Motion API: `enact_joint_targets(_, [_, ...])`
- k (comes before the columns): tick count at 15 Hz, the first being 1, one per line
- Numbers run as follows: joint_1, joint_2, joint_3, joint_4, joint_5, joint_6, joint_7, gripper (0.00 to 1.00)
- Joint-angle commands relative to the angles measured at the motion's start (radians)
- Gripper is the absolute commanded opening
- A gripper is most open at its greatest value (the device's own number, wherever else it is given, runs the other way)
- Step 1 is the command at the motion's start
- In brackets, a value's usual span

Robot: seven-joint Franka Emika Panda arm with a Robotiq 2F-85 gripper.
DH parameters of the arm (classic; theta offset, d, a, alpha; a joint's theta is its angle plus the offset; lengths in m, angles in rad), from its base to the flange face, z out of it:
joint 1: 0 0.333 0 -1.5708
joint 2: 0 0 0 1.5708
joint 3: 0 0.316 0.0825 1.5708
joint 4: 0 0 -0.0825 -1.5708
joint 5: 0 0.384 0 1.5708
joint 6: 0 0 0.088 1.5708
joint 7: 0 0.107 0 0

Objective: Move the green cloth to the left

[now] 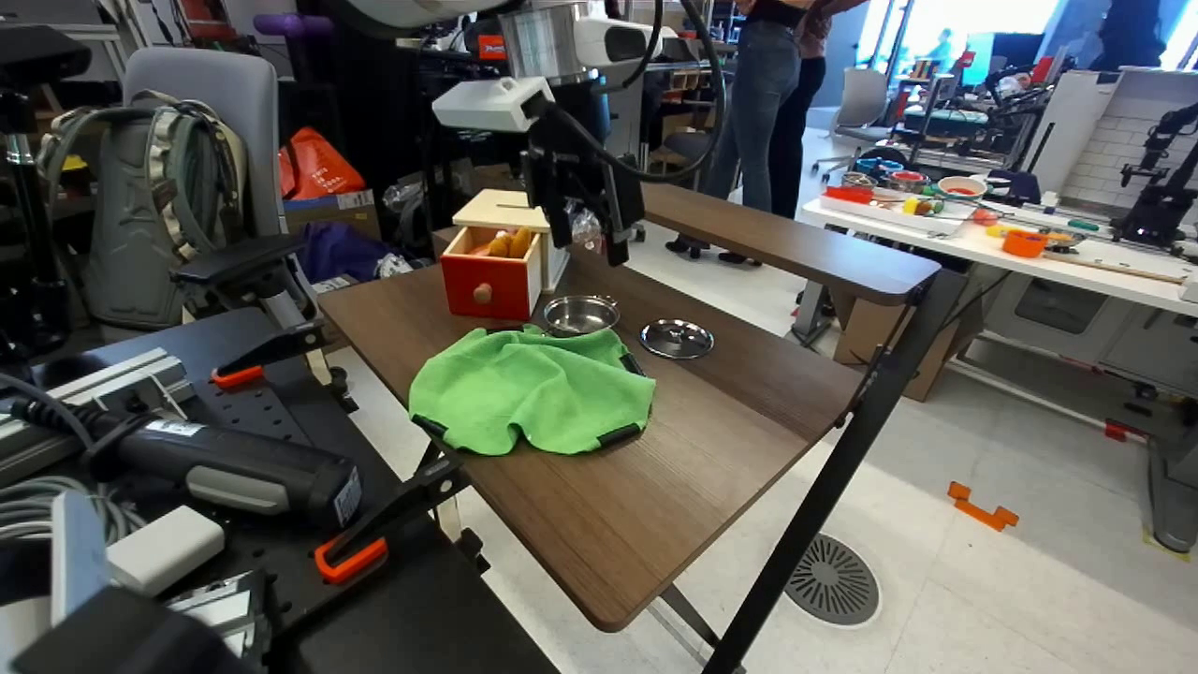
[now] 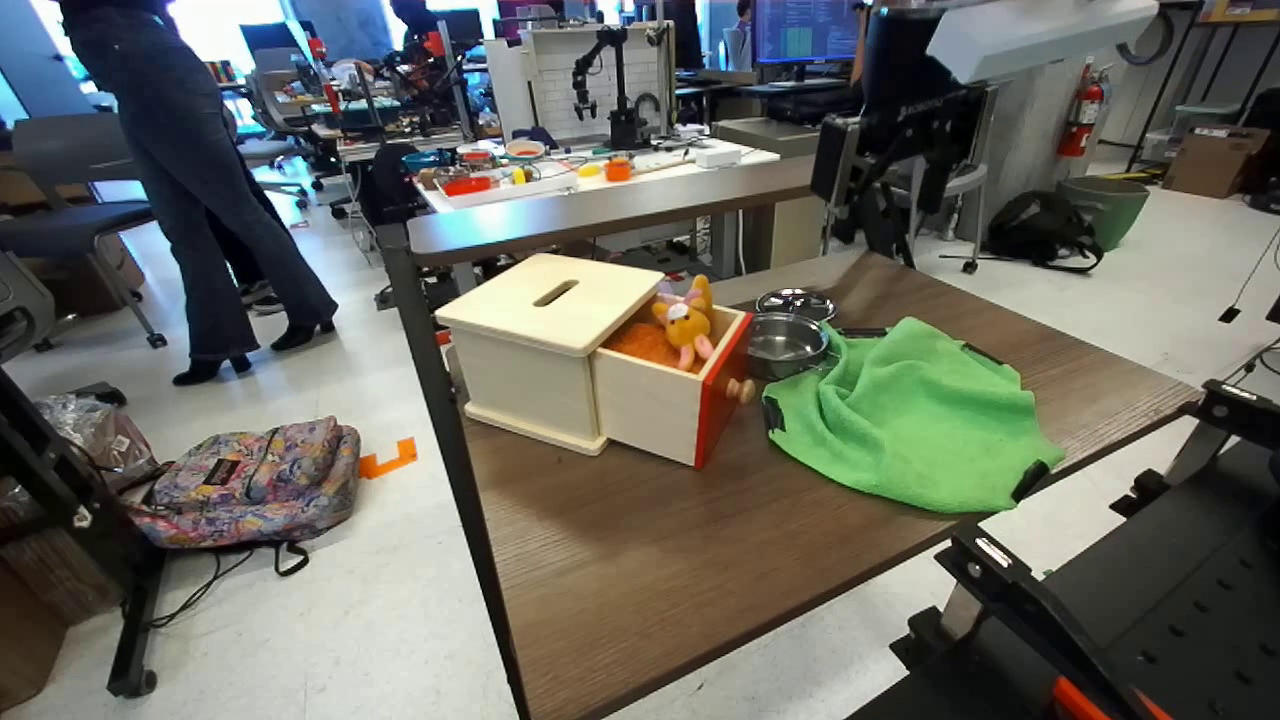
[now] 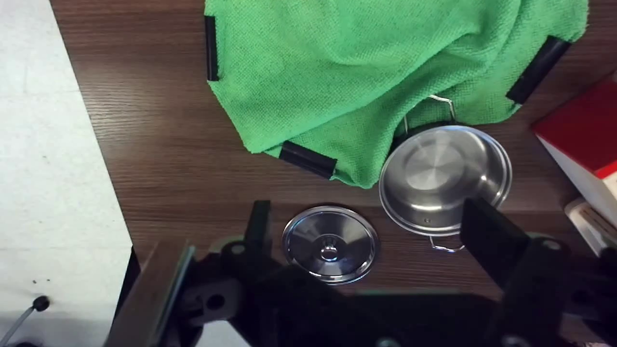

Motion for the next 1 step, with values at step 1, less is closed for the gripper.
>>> enact_joint_targets(1, [-0.022, 0.004, 0.021, 0.002, -0.014, -0.003, 0.008, 1.0])
